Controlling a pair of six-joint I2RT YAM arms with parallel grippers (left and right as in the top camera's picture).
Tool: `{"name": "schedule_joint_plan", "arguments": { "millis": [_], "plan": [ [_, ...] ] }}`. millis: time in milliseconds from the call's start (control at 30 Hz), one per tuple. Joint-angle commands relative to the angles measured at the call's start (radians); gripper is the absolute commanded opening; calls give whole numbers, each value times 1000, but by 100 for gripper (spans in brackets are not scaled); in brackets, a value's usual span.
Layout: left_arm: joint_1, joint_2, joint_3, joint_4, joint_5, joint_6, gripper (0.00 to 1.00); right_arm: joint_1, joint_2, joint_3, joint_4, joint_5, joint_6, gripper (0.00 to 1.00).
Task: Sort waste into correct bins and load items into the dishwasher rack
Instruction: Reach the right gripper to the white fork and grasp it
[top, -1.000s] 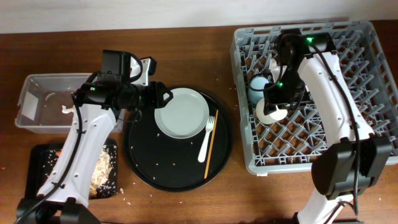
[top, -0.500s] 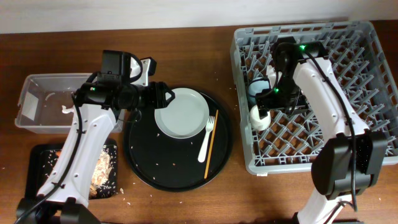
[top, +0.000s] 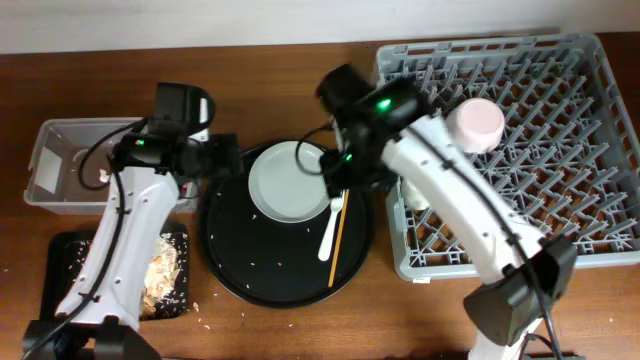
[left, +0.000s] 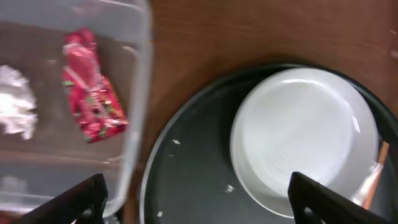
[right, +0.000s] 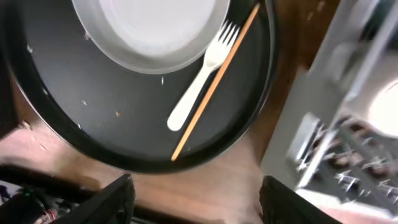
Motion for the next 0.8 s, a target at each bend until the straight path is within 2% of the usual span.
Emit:
{"name": "schedule_joint_plan", "arguments": {
  "millis": [0,33,67,100,133,167,200,300,333,367,567,767],
  "plan": [
    [87,-2,5,25,-29,-11,99,53,-4,-122,111,53,140,53],
    [93,-2,5,22,-29,-10,99,53,-4,-163,138,43,160,52],
    [93,-2,5,22,-30,-10,99,51,-4,-247,205,-1,184,46],
    [93,-2,5,22,-30,-10,99,51,-4,-285,246,-26,184,46],
    [93,-2,5,22,-29,-10,99,51,-4,-362,331,-69,183,67],
    [93,-2,5,22,-30,-10,99,51,-4,-425,403,-85,184,79],
    [93,-2,5,22,-30,-10,99,51,-4,-501,485,-77,229,78],
    [93,-2,5,23,-30,-10,99,51,-4,-573,553,93,386,32],
    [93,-2,5,22,-29,-10,99,51,-4,-577,571,125,397,19],
    [93,-2,5,23,-30,-10,99,52,-4,-578,587,129,397,12],
    [92,-2,5,23,-29,-10,99,97,37,-578,665,141,537,13],
    [92,-2,5,23,-30,-10,99,121,75,-578,691,336,581,9]
  ]
}}
